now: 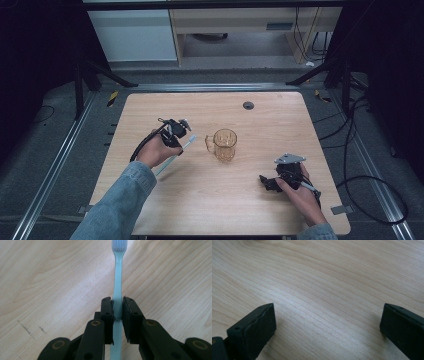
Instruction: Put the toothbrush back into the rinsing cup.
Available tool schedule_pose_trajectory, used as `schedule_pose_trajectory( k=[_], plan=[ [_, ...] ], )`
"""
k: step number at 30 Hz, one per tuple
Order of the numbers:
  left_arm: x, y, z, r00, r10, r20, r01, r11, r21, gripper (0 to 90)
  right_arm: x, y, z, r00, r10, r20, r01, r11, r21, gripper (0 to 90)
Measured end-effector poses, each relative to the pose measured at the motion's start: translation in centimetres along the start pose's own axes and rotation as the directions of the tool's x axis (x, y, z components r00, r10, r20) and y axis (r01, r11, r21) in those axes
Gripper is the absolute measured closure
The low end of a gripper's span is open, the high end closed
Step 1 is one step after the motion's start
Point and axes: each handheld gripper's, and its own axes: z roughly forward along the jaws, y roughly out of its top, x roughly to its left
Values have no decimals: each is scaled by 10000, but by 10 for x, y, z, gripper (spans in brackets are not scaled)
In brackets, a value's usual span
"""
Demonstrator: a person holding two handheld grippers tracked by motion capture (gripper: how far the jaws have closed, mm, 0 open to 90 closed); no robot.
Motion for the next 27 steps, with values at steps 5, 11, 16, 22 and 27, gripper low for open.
schedule_pose_trajectory(
  k=[5,11,16,22,27],
  plan=[
    [2,5,-12,9998,-163,-106,156,9981,-592,787,0,0,0,10000,-2,12,2,10000,5,8],
    [5,9,-23,9989,-462,-119,437,9861,-1606,787,0,0,0,10000,4,-15,-4,10000,10,7],
    [2,13,-30,9985,-480,-256,416,9769,-2095,787,0,-1,0,10000,-14,-35,14,10000,5,7],
    [-2,19,-36,9975,-600,-368,481,9627,-2661,787,0,-1,-1,9999,-101,-95,100,9999,-17,7],
    [-4,24,-40,9977,-617,-274,500,9476,-3155,787,0,-1,-1,9999,-130,-110,129,9999,-15,7]
  ],
)
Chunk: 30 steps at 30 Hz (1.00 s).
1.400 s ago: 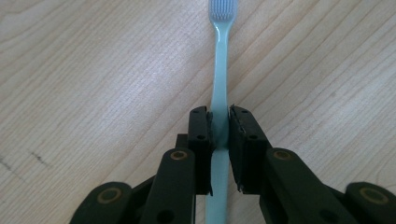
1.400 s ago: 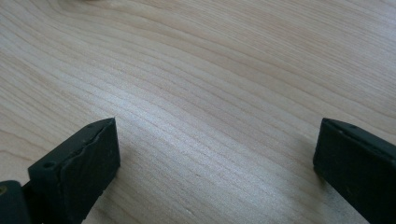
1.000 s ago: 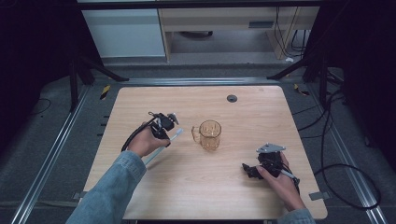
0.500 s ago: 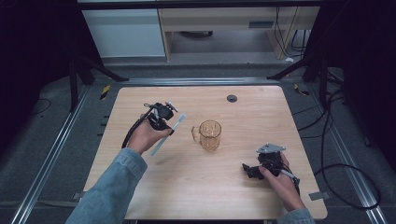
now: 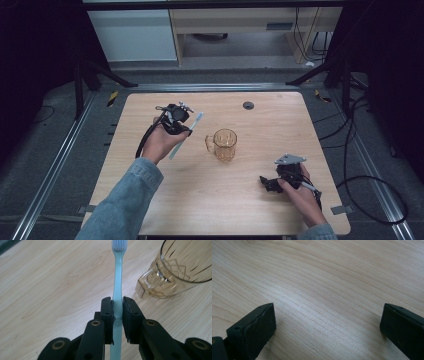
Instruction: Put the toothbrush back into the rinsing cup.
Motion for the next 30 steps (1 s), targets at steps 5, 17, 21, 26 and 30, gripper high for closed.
schedule_pose_trajectory(
  k=[5,17,21,26,30],
  plan=[
    [-2,5,-4,10000,8,-21,-10,9982,-596,787,0,0,0,10000,-21,6,21,10000,18,8],
    [-7,11,-22,9956,-566,-748,307,9500,-3107,788,1,-1,-1,9998,-155,-93,155,9999,27,10],
    [-13,12,-26,9941,-704,-826,331,9218,-3864,788,1,-1,-2,9996,-222,-148,222,9998,16,12],
    [-20,12,-25,9922,-909,-853,424,8898,-4544,788,1,-2,-2,9995,-262,-154,262,9997,5,13],
    [-25,11,-23,9897,-907,-1106,280,8810,-4724,788,1,-2,-2,9995,-256,-158,256,9997,10,12]
  ],
)
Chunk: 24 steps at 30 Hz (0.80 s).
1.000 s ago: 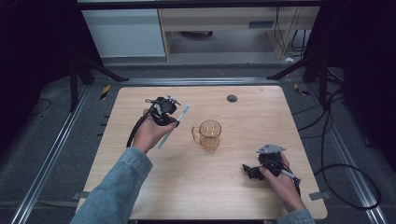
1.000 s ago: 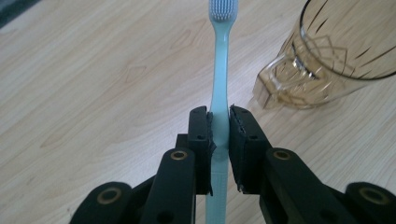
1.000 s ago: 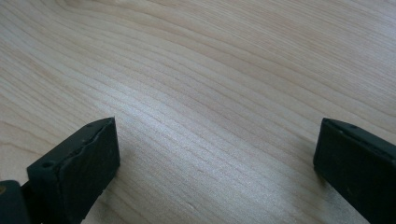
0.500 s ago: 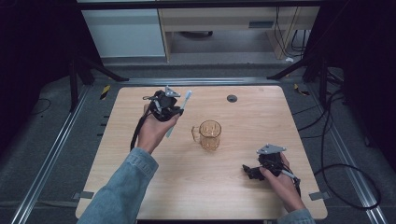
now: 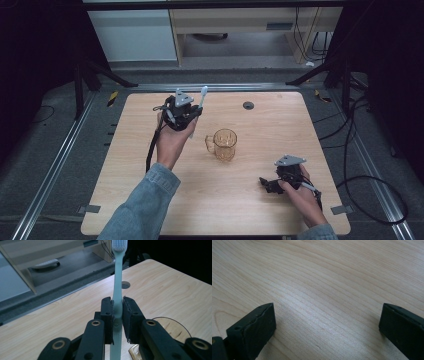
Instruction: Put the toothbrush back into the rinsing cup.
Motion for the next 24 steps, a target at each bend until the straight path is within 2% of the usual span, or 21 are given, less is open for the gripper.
schedule_pose_trajectory(
  k=[1,6,11,14,15,19,24],
  plan=[
    [-2,-2,0,9999,-123,17,124,9996,-236,788,0,0,0,10000,-9,-2,9,10000,-4,12],
    [-3,-4,-2,9993,-371,-10,369,9960,-809,788,0,0,0,10000,-18,-12,18,10000,-12,13],
    [-1,-7,-6,9981,-616,-97,595,9875,-1461,788,0,0,0,10000,-42,-22,42,10000,-11,13],
    [-1,-8,-6,9978,-650,-109,624,9852,-1597,788,0,0,0,10000,-37,-27,37,10000,-10,13],
    [-1,-10,-7,9974,-672,-274,620,9850,-1611,788,0,0,0,10000,-43,-36,42,10000,-8,13],
    [-1,-12,-7,9956,-903,-231,844,9788,-1867,788,0,0,0,9999,-100,-77,100,9999,-8,13],
    [-4,-15,-8,9954,-912,-290,826,9718,-2210,788,0,0,0,9998,-137,-114,137,9999,-2,13]
  ],
)
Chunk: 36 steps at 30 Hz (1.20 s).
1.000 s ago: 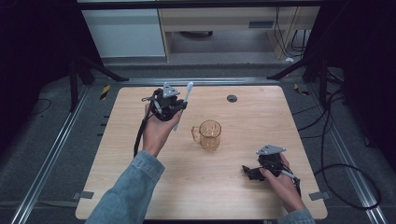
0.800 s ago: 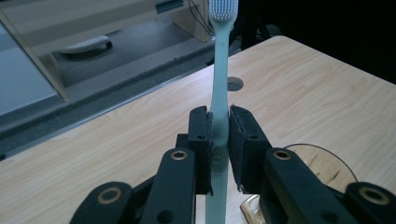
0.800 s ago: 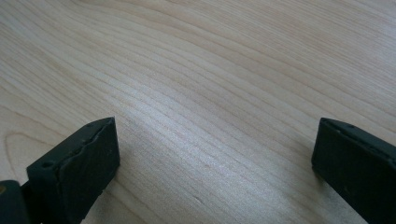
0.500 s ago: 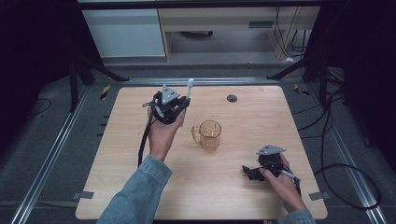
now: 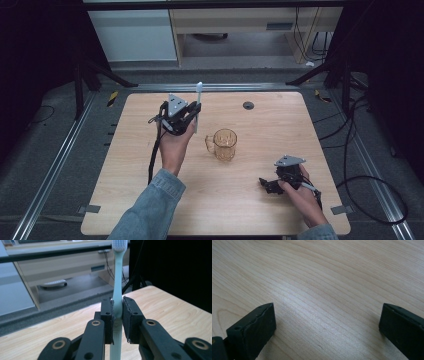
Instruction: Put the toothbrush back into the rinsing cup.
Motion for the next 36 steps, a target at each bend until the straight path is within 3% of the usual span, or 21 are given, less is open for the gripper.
schedule_pose_trajectory(
  k=[8,15,28,36],
  plan=[
    [-6,-5,-4,10000,-5,-36,3,9990,-453,788,0,0,0,10000,-14,-50,14,10000,-3,13],
    [-10,-11,-9,9996,-238,-167,215,9918,-1261,788,0,0,0,9999,-70,-88,70,10000,-21,13],
    [-12,-22,-13,9987,-445,-232,388,9779,-2054,788,0,0,0,9999,-107,-104,107,9999,-24,13],
    [-14,-24,-15,9991,-341,-233,275,9702,-2409,788,1,0,0,9998,-127,-140,127,9999,-29,13]
  ],
)
